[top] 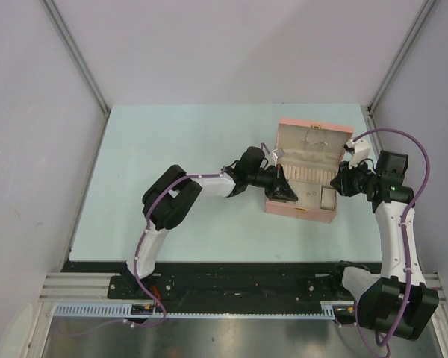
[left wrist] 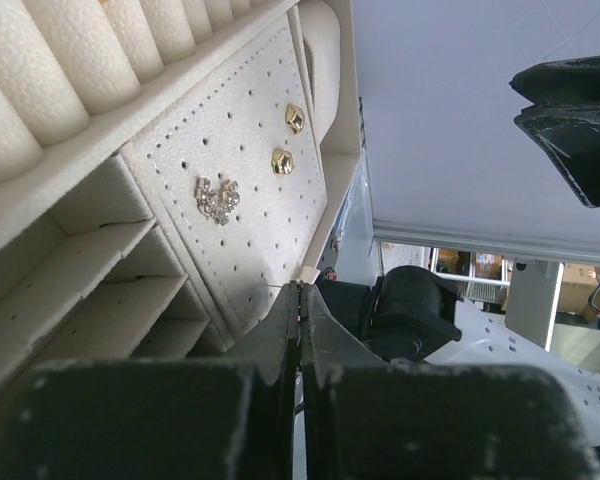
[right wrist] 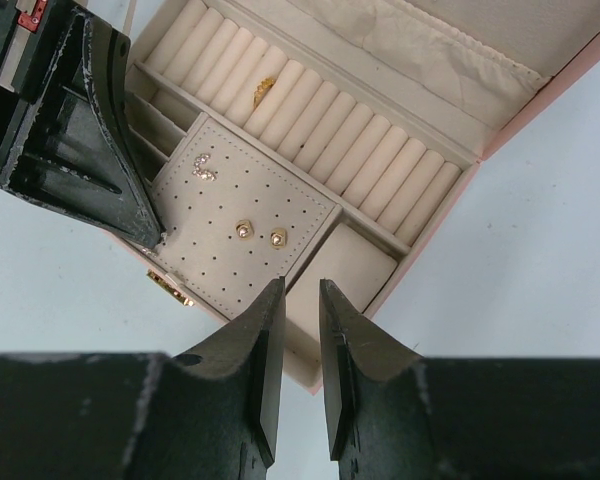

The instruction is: Organize the mixed jewelry

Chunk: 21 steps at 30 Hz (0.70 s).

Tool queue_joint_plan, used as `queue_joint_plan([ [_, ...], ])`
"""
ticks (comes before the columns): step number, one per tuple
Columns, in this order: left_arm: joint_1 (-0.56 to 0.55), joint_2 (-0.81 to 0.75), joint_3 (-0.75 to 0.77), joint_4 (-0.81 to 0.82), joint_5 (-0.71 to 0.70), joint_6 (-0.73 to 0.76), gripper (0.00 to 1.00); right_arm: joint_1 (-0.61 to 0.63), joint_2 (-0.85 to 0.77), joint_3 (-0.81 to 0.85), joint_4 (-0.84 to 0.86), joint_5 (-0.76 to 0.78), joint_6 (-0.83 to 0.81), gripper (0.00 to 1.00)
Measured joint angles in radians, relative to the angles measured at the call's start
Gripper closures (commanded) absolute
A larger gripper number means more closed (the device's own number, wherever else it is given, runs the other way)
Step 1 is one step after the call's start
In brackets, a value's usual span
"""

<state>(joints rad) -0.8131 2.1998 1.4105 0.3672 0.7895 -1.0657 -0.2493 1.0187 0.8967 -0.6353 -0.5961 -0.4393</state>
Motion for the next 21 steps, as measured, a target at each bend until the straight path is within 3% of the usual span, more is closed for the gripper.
queue_joint_plan([
  [21,-0.001,0.011,0.032,-0.02,0.004,-0.003,1.0,-0.004,0.0,0.0,-0.004,-0.004,-0.003,0.75],
])
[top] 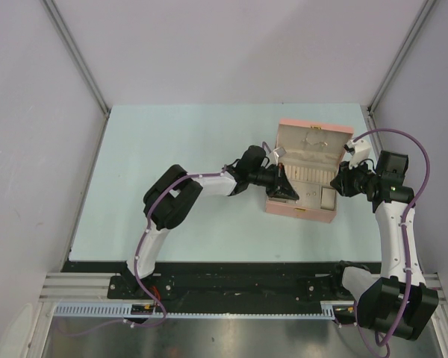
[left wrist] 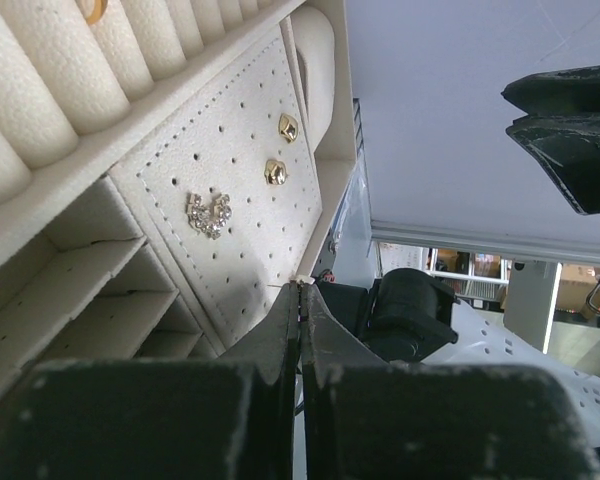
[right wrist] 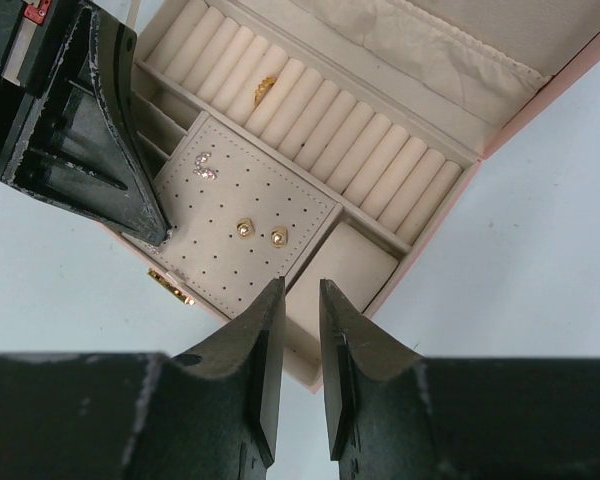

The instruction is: Organize the mixed jewelry

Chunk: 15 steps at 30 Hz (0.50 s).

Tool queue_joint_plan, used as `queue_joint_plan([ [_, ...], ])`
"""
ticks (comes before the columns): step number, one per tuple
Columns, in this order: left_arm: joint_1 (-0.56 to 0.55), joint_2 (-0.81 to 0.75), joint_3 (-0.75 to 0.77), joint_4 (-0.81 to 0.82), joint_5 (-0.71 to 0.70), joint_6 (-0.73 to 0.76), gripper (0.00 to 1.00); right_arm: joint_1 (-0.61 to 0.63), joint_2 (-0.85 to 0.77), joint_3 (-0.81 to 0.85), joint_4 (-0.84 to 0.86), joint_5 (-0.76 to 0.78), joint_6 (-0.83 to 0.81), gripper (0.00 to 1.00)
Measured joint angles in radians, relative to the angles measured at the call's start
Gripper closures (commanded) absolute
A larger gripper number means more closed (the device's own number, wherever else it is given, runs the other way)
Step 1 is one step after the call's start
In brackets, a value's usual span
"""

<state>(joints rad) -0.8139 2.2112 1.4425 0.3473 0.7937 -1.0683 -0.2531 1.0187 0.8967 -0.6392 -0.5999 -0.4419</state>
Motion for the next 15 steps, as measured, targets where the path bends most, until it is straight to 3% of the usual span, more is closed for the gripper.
queue_joint_plan([
  [15,0.005,0.0,-0.001,-0.012,-0.001,0.005,1.0,-0.005,-0.002,0.0,0.0,-0.004,-0.001,0.75],
])
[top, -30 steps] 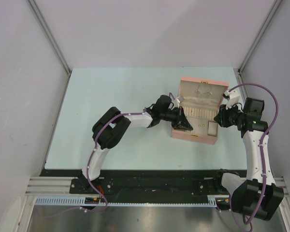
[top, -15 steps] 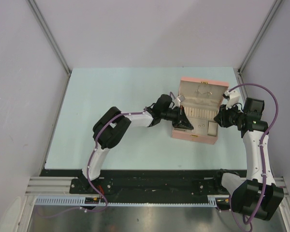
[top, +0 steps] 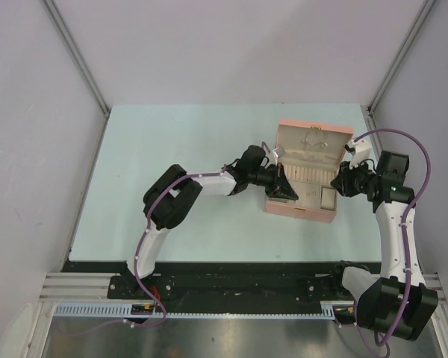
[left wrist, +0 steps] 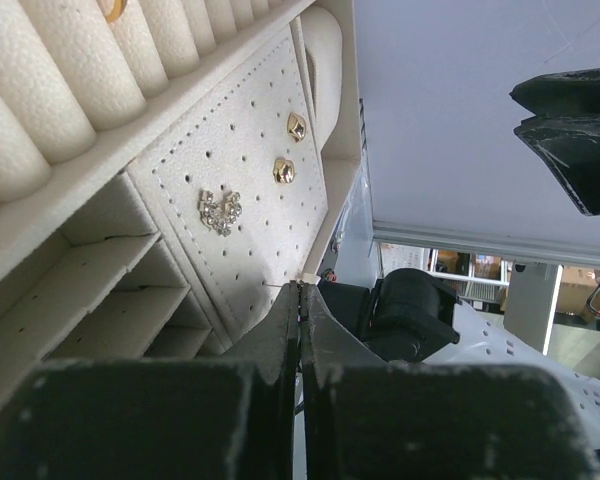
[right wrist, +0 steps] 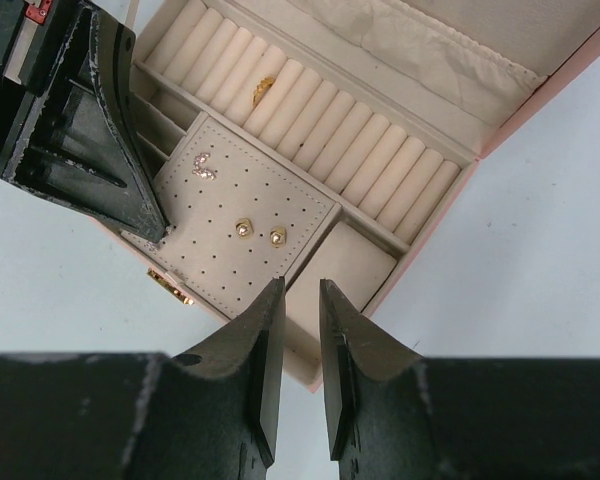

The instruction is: Organize the mixed jewelry

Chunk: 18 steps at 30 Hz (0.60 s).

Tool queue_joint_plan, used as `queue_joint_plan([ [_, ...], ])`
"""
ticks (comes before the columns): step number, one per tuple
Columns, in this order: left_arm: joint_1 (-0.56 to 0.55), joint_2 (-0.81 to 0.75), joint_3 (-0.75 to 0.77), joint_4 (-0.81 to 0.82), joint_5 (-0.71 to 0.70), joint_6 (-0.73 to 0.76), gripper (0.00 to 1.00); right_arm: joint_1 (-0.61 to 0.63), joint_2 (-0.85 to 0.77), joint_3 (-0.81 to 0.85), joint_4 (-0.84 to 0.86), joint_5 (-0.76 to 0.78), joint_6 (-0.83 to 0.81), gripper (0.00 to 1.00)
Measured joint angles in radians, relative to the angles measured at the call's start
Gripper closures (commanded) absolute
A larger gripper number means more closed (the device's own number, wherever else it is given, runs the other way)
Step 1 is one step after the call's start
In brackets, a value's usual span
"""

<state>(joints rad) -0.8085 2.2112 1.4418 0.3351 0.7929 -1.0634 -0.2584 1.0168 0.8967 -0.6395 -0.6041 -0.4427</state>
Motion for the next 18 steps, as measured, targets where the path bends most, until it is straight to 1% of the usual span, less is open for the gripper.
queue_joint_plan([
  [18,0.005,0.001,0.0,-0.001,0.0,0.003,1.0,-0.001,0.0,0.0,0.0,-0.006,-0.003,0.75],
])
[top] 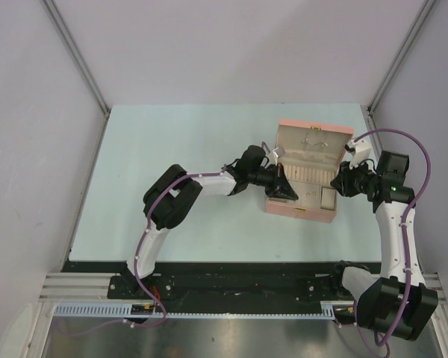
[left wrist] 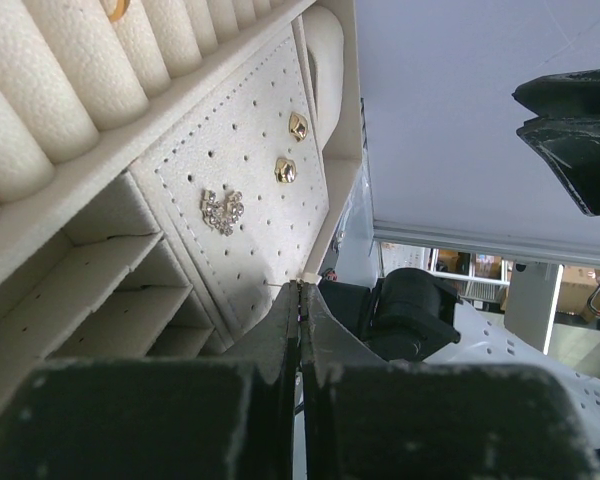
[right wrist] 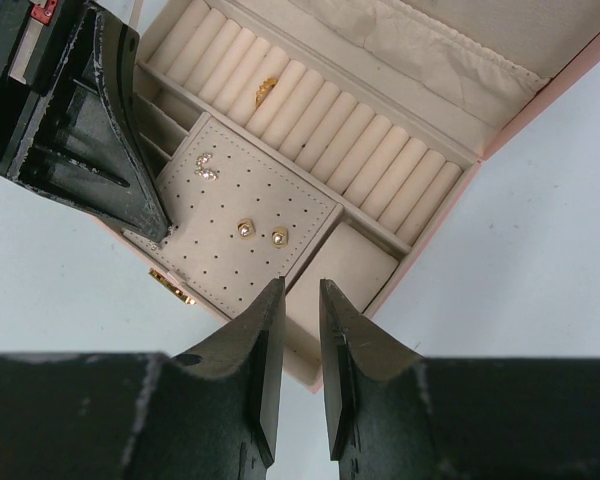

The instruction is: Organize the mixed jewelry

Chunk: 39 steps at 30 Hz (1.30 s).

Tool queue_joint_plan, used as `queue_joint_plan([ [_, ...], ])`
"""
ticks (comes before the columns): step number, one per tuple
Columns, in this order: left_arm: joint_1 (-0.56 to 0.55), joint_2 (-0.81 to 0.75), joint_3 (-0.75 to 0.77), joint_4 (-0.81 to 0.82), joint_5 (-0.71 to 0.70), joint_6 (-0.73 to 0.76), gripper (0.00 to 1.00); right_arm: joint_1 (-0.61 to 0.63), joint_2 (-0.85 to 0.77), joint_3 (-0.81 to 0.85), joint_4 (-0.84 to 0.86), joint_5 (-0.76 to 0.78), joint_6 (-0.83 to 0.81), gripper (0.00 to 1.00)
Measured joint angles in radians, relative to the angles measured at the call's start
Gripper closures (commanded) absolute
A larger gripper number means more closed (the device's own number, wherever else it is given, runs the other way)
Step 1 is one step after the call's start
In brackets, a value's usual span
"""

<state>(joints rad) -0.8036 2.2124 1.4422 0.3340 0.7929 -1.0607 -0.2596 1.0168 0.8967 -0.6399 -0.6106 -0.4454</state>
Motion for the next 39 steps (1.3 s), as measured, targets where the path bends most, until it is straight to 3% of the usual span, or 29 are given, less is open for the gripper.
queue_joint_plan([
  [39,0.008,0.008,0.008,-0.004,0.016,0.006,1.0,-0.003,0.0,0.0,-0.003,0.0,-0.001,0.75],
])
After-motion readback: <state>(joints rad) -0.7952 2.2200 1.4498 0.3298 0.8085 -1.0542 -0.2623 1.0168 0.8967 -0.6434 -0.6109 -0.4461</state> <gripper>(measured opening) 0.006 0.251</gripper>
